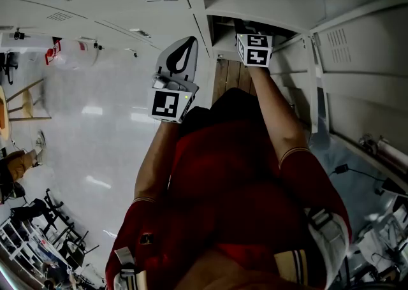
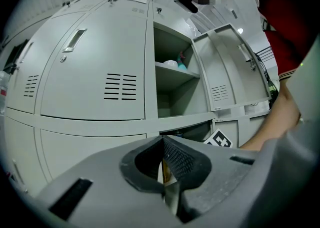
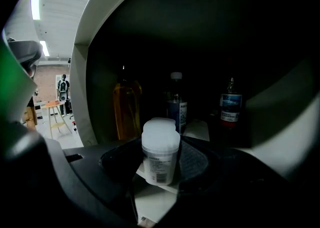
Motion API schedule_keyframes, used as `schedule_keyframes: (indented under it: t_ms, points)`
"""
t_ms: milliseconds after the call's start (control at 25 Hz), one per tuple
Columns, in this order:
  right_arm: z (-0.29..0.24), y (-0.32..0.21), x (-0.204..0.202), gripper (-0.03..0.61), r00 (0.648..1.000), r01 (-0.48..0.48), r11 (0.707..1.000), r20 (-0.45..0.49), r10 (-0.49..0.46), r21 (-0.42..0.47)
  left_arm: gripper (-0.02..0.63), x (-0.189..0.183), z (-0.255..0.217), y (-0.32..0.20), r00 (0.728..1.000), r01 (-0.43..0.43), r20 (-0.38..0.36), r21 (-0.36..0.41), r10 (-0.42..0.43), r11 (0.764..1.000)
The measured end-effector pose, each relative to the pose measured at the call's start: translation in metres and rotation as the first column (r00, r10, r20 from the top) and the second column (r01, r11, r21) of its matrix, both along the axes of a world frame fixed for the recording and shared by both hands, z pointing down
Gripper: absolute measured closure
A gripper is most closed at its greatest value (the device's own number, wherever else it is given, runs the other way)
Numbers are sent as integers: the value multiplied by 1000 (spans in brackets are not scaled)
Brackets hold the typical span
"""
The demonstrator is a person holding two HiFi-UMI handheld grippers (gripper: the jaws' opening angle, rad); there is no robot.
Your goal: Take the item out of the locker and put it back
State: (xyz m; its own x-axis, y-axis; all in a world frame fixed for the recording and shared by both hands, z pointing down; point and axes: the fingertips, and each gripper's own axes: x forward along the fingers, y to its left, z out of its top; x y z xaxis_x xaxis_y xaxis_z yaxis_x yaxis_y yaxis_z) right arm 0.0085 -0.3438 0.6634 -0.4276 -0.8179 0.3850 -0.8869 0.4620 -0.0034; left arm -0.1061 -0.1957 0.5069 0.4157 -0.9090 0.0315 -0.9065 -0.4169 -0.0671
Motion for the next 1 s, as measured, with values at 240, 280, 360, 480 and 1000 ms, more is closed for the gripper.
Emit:
schedule_keyframes:
  t_ms: [240,280,360,480,1000]
  points:
    - [2,-3,-3,374,1000,8,1000,-5,-8,7,607,-5,-1,0,1000,6,1,-5,-6,1000]
    - [3,-3,-3,373,1000,9,1000,-3,-9,6,607,-5,-1,0,1000,6,2,-6,-6,1000]
    - [4,-1,-4,357,1000,9,1000,1,-9,5,607,-7,0,0,1000,6,5,-9,-6,1000]
    - [5,2,-3,331,1000,4,1000,8,-4,3,607,-7,0,1,1000,5,4,-17,-5,1000]
    - [-22,32,8,319,999,-27,1000,19,27,13,607,-5,-18,11,1000,-18,-8,-29,18,999]
